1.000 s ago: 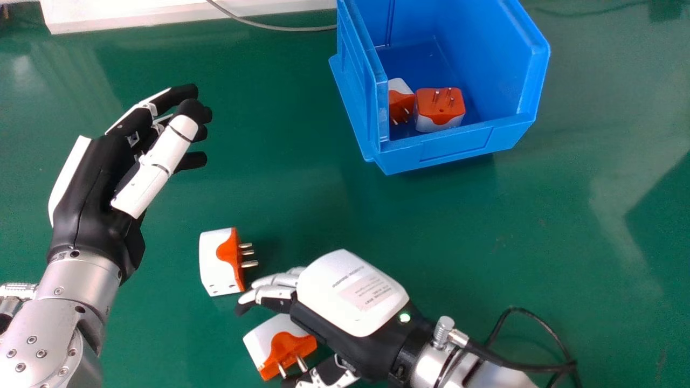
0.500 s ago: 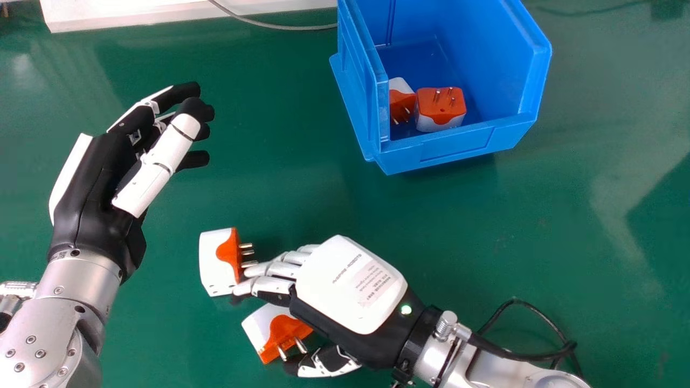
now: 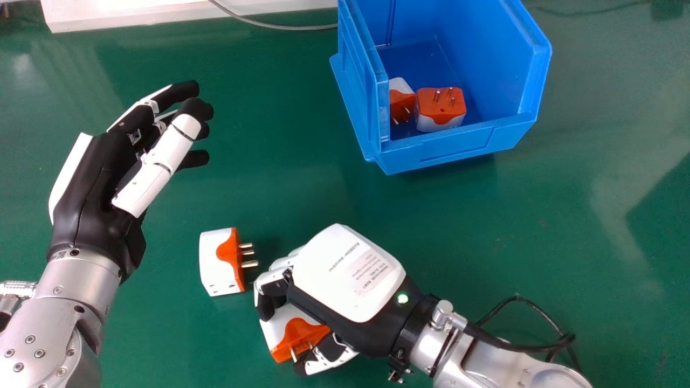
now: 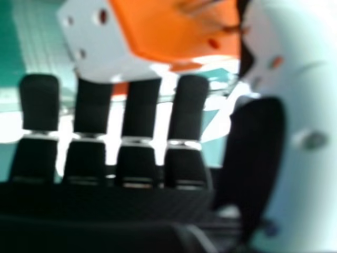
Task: Pick all objects and put in blue box
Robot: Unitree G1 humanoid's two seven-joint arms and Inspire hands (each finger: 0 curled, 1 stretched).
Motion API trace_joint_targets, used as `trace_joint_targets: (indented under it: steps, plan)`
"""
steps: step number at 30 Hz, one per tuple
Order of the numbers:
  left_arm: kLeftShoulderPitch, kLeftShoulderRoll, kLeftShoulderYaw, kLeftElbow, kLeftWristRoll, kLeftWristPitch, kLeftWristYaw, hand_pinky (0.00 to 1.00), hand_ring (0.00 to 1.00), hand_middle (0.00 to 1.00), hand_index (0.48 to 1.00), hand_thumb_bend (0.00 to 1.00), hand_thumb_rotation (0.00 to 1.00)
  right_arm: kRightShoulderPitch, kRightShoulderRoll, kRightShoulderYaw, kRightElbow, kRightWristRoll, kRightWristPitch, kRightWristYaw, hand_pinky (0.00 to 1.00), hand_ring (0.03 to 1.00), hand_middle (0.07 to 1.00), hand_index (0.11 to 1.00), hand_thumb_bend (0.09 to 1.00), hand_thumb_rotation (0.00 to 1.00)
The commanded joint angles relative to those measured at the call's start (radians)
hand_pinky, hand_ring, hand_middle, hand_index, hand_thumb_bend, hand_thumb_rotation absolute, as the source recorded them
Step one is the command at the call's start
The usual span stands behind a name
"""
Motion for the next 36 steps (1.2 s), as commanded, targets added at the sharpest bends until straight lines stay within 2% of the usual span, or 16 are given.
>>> trace_joint_targets:
  steps: [1, 10, 20, 27, 30, 36]
  plan:
    - [-0.011, 0.014, 0.008, -0.026, -0.005, -0.002, -0.002, 0.75, 0.82, 0.8, 0.82, 0.52, 0.57, 0.003, 0.0, -0.013, -0.033, 0.018, 0.012, 0.016, 0.32, 0.411, 0.51, 0.504, 0.512, 0.0]
    - [-0.018, 0.011, 0.003, -0.029, -0.003, 0.005, 0.005, 0.76, 0.82, 0.8, 0.82, 0.52, 0.56, 0.013, 0.003, -0.029, -0.059, 0.041, 0.038, 0.051, 0.31, 0.407, 0.505, 0.509, 0.513, 0.0]
    - [-0.021, 0.008, 0.003, -0.023, -0.003, 0.004, 0.005, 0.76, 0.82, 0.8, 0.821, 0.51, 0.55, 0.027, 0.005, -0.039, -0.069, 0.066, 0.045, 0.056, 0.31, 0.403, 0.506, 0.515, 0.513, 0.0]
    - [-0.018, 0.007, 0.002, -0.038, -0.003, 0.015, 0.008, 0.76, 0.82, 0.8, 0.821, 0.5, 0.55, 0.061, 0.003, -0.066, -0.116, 0.112, 0.053, 0.09, 0.31, 0.403, 0.506, 0.516, 0.513, 0.0]
    - [-0.018, 0.008, 0.003, -0.036, -0.003, 0.016, 0.008, 0.76, 0.82, 0.8, 0.821, 0.5, 0.55, 0.077, 0.002, -0.081, -0.139, 0.132, 0.058, 0.108, 0.33, 0.41, 0.509, 0.519, 0.506, 0.0]
    - [-0.017, 0.007, 0.005, -0.041, -0.005, 0.022, 0.009, 0.76, 0.82, 0.8, 0.82, 0.5, 0.54, 0.171, 0.003, -0.134, -0.305, 0.169, 0.147, 0.192, 0.34, 0.419, 0.516, 0.516, 0.501, 0.0]
